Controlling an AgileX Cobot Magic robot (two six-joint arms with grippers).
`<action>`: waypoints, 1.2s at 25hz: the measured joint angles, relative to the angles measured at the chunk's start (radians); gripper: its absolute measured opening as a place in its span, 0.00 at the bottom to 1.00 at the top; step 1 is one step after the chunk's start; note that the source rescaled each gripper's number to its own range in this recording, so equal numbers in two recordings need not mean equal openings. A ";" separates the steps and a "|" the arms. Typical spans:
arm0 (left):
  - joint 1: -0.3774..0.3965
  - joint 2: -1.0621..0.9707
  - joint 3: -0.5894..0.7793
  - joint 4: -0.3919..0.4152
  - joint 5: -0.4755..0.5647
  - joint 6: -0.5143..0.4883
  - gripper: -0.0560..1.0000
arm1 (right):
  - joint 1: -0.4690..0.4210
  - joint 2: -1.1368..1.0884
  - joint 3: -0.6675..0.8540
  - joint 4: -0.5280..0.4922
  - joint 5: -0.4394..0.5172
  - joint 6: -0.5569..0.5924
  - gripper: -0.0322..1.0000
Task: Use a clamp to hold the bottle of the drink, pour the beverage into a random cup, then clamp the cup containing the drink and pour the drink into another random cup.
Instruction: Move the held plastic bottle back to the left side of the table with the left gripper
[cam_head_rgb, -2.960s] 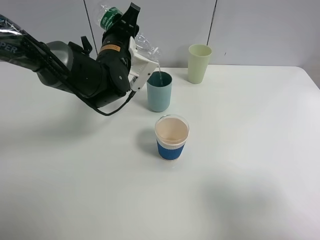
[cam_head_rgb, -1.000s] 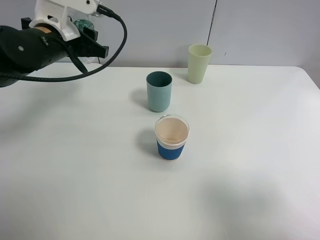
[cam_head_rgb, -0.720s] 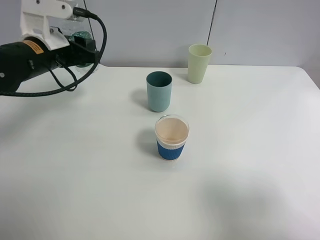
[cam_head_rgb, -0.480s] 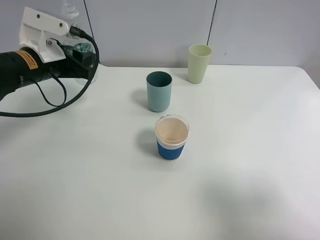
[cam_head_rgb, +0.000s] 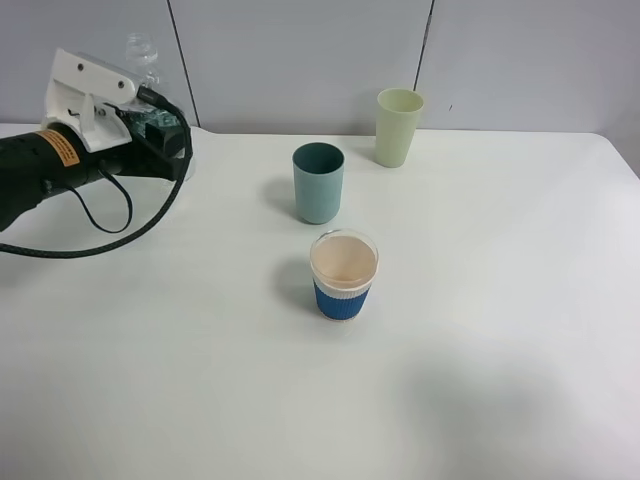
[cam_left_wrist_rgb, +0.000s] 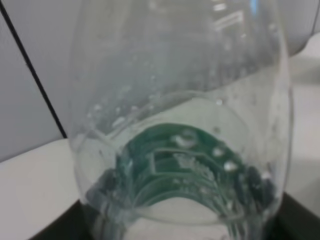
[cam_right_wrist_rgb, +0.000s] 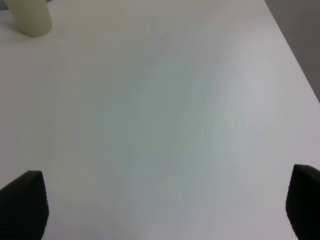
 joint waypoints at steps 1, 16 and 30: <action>0.009 0.012 0.008 0.000 -0.036 0.000 0.05 | 0.000 0.000 0.000 0.000 0.000 0.000 1.00; 0.040 0.161 0.020 0.044 -0.139 0.112 0.05 | 0.000 0.000 0.000 0.000 0.000 0.000 1.00; 0.040 0.313 0.020 0.049 -0.305 0.080 0.05 | 0.000 0.000 0.000 0.000 0.000 0.000 1.00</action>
